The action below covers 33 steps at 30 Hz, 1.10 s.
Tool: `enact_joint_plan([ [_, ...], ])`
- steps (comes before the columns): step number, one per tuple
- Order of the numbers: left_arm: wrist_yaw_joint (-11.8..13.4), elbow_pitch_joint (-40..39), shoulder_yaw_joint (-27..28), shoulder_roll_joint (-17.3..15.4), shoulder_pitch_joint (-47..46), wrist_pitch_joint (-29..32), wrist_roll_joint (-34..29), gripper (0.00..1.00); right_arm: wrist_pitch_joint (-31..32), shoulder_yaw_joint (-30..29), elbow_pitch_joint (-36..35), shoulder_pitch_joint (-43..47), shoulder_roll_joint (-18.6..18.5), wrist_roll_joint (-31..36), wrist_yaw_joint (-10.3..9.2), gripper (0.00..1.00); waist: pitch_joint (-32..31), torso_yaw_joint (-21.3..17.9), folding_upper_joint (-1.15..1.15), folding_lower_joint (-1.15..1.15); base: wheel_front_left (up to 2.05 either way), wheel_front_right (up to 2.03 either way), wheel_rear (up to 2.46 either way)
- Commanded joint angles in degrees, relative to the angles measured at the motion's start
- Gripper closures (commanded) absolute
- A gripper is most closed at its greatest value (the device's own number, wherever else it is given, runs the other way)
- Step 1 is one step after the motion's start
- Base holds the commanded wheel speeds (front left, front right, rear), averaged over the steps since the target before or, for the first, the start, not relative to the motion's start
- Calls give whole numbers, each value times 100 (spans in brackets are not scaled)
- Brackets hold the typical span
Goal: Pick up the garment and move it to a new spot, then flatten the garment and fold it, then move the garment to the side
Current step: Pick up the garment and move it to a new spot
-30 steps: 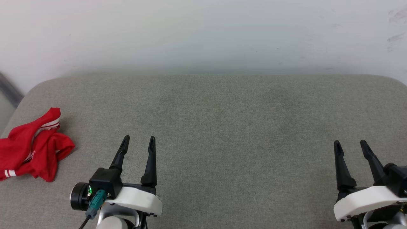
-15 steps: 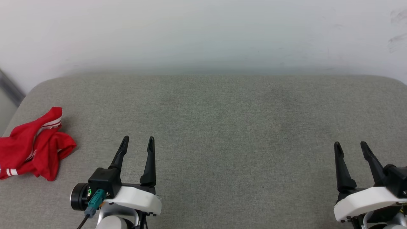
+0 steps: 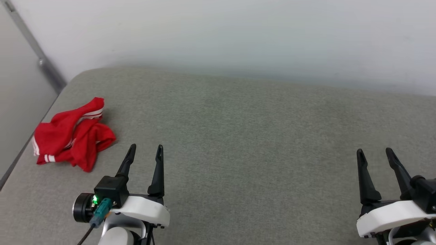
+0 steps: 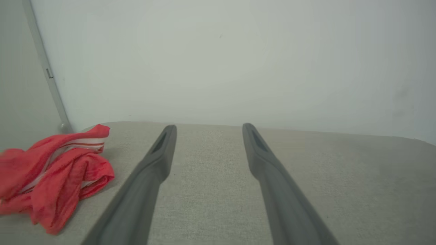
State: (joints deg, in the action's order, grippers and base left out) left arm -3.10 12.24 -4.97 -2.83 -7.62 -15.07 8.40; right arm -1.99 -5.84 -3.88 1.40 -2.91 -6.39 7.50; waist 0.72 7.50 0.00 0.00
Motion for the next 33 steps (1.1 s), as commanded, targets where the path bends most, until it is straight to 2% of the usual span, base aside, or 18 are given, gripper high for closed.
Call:
enact_joint_plan([
  [1, -21, 22, 86, -26, -58, -15, -43, 0, 21, 58, -76, 30, 5, 56, -2, 0, 36, 380, 0, 0, 0, 0, 0],
  [12, -87, 75, 455, -24, -1, -15, -28, 0, 124, 309, -354, -73, 4, 161, -2, 0, 140, 1618, 0, 0, 0, 0, 0],
  [19, -130, 78, 583, -11, 28, -15, 72, 0, 189, 422, -416, -94, 4, 223, -2, 0, 194, 2257, 0, 0, 0, 0, 0],
  [33, -45, -183, 769, -6, 90, -15, 330, 0, 263, 731, -253, -473, 4, 299, -3, 0, 370, 2372, 0, 0, 0, 0, 0],
])
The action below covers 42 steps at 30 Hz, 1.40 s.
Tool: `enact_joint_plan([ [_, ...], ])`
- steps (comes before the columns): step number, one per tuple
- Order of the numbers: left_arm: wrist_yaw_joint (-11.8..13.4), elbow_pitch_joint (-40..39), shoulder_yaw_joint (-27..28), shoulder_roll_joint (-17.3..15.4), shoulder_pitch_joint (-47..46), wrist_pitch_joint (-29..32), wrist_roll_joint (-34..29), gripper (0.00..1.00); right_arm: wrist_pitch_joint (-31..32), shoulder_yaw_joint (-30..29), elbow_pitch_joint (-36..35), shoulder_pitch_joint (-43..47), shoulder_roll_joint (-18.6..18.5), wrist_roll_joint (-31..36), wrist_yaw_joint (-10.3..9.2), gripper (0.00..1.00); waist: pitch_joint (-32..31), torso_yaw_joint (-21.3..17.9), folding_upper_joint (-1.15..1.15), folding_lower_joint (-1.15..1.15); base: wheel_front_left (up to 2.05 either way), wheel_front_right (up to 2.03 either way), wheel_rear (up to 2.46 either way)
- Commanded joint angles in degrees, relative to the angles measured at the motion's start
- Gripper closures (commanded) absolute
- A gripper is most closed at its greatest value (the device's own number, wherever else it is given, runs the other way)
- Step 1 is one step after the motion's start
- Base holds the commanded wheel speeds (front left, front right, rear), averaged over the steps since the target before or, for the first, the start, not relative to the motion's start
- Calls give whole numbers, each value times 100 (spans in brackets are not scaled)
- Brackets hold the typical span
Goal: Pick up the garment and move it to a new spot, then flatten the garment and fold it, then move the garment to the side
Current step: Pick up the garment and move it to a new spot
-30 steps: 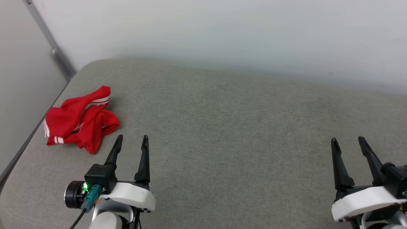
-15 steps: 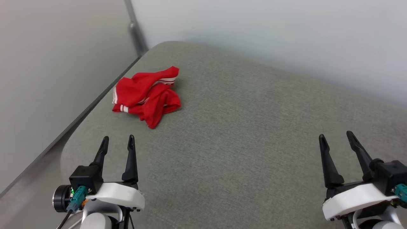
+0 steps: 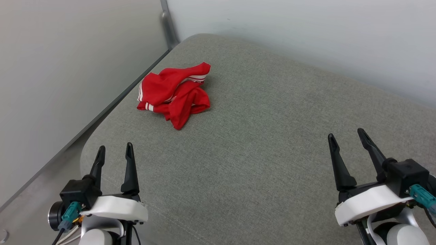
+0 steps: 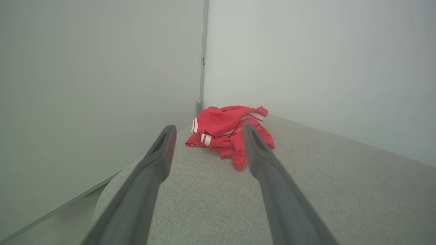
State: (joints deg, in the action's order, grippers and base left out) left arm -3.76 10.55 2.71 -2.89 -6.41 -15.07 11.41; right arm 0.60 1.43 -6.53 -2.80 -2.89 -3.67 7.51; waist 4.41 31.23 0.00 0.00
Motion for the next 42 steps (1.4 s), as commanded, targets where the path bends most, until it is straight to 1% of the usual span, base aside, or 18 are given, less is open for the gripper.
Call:
enact_joint_plan([
  [1, 12, -6, -2, 0, -78, -15, 46, 0, -1, 2, 18, -64, 3, 28, -4, 0, 2, -4, 0, 0, 0, 0, 0],
  [7, -121, 117, -9, 0, -483, -15, -2, 0, -23, -176, -40, 81, 3, -95, -4, 0, 33, -57, 0, 0, 0, 0, 0],
  [10, -165, 135, 164, -55, -802, -15, 39, 0, 48, -103, -131, -61, 4, -71, -4, 0, 272, -370, 0, 0, 0, 0, 0],
  [14, -217, 196, 385, -145, -1372, -15, 94, 0, 115, -32, -243, -328, 0, 27, -4, 0, 738, -836, 0, 0, 0, 0, 0],
  [18, -268, 454, 531, -392, -2058, -14, 188, 0, 123, -30, -340, -575, 1, 112, -4, 0, 1212, -1251, 0, 0, 0, 0, 0],
  [20, -284, 694, 604, -598, -2422, 126, 322, 0, 118, -30, -373, -687, 1, 144, -4, 0, 1452, -1448, 0, 0, 0, 0, 0],
  [24, -320, 1249, 677, -984, -3114, 824, 588, 0, 27, -112, -367, -840, 1, 106, -4, 0, 1783, -1747, 0, 0, 0, 0, 0],
  [27, -324, 1732, 772, -1351, -3490, 1612, 740, 0, -50, -149, -322, -942, 1, 67, -4, 0, 2004, -1936, 0, 0, 0, 0, 0],
  [31, -245, 2445, 922, -1867, -3878, 2666, 886, 0, -154, -146, -281, -1065, 1, 21, -4, 0, 2257, -2137, 0, 0, 0, 0, 0],
  [35, -132, 3015, 1013, -2264, -4075, 3462, 959, 0, -253, -141, -236, -1172, 1, 6, -4, 0, 2467, -2273, 0, 0, 0, 0, 0],
  [38, -18, 3327, 1058, -2394, -4150, 3957, 1034, 0, -286, -161, -211, -1235, 1, 12, -4, 0, 2609, -2300, 0, 0, 0, 0, 0],
  [42, 84, 3639, 1072, -2438, -4132, 4675, 1151, 0, -305, -119, -203, -1333, 2, 37, -4, 0, 2763, -2324, 0, 0, 0, 0, 0],
])
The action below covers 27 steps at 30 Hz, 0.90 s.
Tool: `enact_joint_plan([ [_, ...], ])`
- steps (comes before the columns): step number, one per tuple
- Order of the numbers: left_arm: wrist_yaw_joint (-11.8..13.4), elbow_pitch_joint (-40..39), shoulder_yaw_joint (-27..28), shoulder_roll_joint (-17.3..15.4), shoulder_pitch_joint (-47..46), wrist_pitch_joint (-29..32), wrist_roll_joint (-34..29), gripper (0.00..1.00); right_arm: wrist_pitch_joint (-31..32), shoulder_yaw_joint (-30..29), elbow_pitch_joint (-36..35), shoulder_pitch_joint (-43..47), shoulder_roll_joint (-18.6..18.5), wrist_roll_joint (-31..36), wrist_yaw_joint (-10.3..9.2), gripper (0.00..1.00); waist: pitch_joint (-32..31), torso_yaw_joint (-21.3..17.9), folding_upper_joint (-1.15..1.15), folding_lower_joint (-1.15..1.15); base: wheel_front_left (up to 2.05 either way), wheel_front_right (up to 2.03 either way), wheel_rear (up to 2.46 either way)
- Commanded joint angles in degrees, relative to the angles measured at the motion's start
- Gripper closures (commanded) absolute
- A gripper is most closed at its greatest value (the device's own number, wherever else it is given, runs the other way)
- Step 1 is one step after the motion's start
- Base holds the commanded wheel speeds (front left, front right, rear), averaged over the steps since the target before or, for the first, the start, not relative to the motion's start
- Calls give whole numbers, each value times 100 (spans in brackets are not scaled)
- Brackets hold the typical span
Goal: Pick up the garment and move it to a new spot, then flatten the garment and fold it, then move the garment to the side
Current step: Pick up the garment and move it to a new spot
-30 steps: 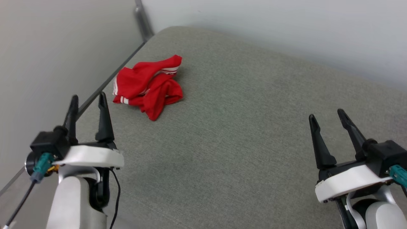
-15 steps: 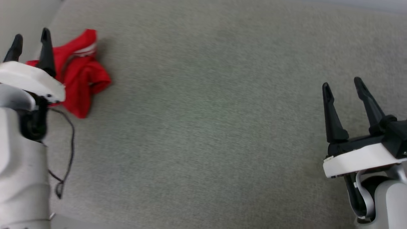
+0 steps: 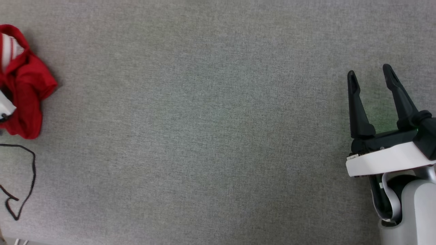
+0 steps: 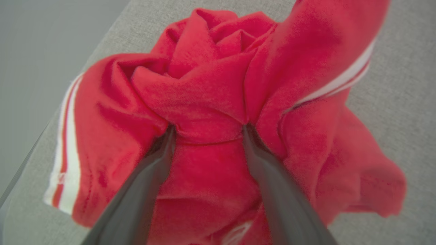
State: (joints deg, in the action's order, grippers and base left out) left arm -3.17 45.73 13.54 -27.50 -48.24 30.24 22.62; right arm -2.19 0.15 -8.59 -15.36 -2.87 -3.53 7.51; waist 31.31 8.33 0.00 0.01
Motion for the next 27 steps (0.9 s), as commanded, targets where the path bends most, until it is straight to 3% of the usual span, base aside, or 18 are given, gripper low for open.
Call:
enact_joint_plan([
  [1, 56, 172, -33, 59, 88, 309, 29, 0, -25, 13, 2, -107, -1, 28, -4, 0, 95, -33, 0, -1, 0, 0, 0],
  [6, 135, 225, -91, 124, 266, 1007, 124, 1, -7, 41, 9, -182, -1, 61, -4, 0, 123, -32, 0, -1, 0, 0, 0],
  [7, 173, 170, -92, 107, 288, 1002, 121, 70, -8, 40, 18, -187, -1, 63, -4, 0, 109, -30, 0, -1, 0, 0, 0],
  [8, 187, 105, -90, 84, 295, 944, 106, 100, -22, 38, 26, -193, -1, 76, -4, 0, 83, -29, 0, -1, 0, 0, 0],
  [14, 305, -436, -107, -32, 183, 100, -71, 100, -71, -7, 110, -79, -1, 57, -4, 0, -223, 37, 0, -1, 0, 0, 0],
  [27, 137, -1009, -360, 292, 229, -2296, -386, 100, -80, -83, 337, 424, 1, -101, -4, 0, -1615, 188, 0, -1, 0, 0, 0],
])
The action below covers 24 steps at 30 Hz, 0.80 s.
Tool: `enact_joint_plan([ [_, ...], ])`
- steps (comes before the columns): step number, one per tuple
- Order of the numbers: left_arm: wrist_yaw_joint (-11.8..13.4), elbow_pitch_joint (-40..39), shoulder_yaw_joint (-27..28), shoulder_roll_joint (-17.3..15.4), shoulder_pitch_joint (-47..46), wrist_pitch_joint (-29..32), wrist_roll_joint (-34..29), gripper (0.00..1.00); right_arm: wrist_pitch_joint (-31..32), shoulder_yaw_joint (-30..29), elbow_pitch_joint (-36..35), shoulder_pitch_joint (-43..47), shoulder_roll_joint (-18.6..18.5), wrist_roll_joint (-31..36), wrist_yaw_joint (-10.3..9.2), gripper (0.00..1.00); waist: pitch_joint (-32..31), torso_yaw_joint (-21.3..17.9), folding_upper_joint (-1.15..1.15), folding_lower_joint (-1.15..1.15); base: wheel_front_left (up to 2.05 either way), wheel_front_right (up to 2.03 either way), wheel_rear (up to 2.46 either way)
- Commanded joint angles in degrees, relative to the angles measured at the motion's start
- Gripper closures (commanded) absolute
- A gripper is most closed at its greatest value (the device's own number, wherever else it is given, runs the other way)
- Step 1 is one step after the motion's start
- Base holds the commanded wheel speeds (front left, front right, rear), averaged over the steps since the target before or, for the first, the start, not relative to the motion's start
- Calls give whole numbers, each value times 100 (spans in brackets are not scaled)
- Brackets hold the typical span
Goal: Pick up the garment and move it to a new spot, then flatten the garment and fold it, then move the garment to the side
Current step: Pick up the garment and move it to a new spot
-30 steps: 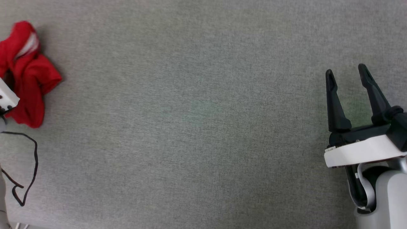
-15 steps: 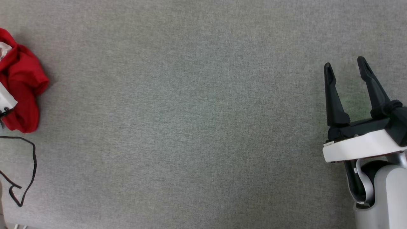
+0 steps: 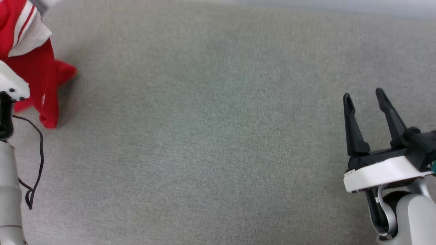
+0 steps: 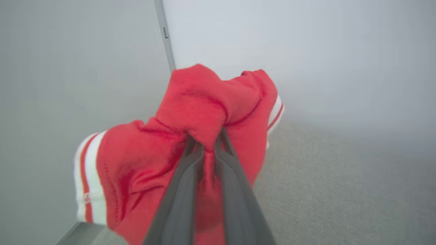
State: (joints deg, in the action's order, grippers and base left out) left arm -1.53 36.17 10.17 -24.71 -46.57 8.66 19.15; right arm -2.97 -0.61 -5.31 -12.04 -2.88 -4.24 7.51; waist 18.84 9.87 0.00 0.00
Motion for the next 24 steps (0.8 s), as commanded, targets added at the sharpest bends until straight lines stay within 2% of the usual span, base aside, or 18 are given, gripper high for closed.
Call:
enact_joint_plan([
  [1, -30, -99, -60, 39, 81, -270, -71, 100, 23, -8, -5, 132, 2, -40, -4, 0, -450, 23, 0, 0, 0, 0, 0],
  [6, -103, -301, -226, 242, 237, -763, -145, 100, 79, -34, -8, 334, 1, -135, -4, 0, -823, -74, 0, 0, 0, 0, 0],
  [12, -125, -802, -527, 600, 680, -1114, -228, 100, 128, -20, 2, 651, 2, -236, -4, 0, -1313, -450, 0, 0, 0, 0, 0],
  [19, -225, -1518, -1060, 1195, 1380, -1014, -236, 100, 215, -35, -93, 867, 3, -255, -4, 0, -1519, -1082, 0, 0, 0, 0, 0],
  [24, -364, -1822, -1633, 1727, 1757, -916, -164, 100, 253, -43, -147, 889, 2, -295, -4, 0, -1387, -1553, 0, 0, 0, 0, 0],
])
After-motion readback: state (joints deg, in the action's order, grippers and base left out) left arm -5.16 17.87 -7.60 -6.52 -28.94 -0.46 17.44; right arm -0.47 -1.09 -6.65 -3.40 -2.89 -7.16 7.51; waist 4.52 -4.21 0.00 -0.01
